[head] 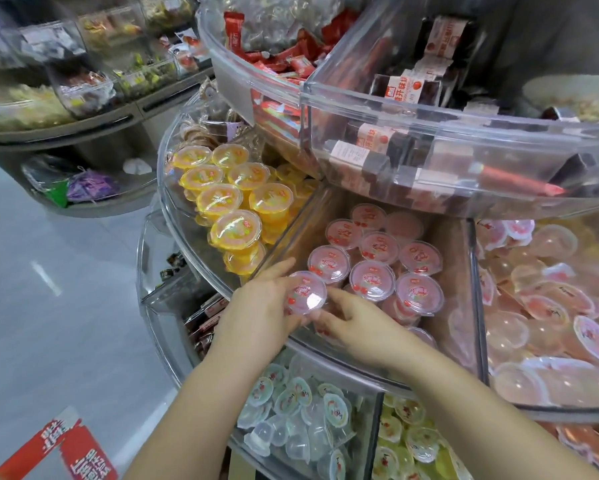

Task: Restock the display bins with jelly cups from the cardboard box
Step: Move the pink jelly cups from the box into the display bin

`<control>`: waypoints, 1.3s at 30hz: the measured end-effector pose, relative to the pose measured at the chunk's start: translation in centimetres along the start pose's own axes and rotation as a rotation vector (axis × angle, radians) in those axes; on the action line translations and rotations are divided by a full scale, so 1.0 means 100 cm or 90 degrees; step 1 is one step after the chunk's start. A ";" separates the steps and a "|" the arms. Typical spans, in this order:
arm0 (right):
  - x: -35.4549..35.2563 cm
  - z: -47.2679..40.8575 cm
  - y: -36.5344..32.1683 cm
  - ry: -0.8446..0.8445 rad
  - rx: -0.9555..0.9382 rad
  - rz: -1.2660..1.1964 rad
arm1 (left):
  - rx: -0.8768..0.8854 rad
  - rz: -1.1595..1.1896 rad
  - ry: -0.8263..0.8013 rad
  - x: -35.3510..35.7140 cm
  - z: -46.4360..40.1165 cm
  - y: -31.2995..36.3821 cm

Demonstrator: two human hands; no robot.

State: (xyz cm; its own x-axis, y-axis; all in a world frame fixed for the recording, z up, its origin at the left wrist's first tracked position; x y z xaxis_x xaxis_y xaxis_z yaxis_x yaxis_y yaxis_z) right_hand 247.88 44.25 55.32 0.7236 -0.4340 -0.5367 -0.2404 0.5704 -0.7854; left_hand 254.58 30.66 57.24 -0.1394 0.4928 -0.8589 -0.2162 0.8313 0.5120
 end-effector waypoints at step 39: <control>0.698 -0.229 0.358 -0.621 -0.054 0.679 | -1.010 0.569 0.085 0.545 0.336 -0.511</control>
State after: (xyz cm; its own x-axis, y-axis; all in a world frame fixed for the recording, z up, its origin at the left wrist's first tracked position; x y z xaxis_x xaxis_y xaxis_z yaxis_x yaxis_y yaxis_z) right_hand 274.97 18.41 -17.36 0.3150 0.8219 -0.4747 -0.9485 0.2549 -0.1880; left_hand 290.48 23.72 -16.06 -0.7647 0.5148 -0.3876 -0.6394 -0.6810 0.3569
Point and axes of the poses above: each hand's wrist, its own z-axis away from the middle knuckle, its own x-axis out of the palm, y = z × x, the point moved 1 cm from there along -z, towards the middle knuckle, and after that the axes turned 2 degrees about z, right-handed, at the moved point
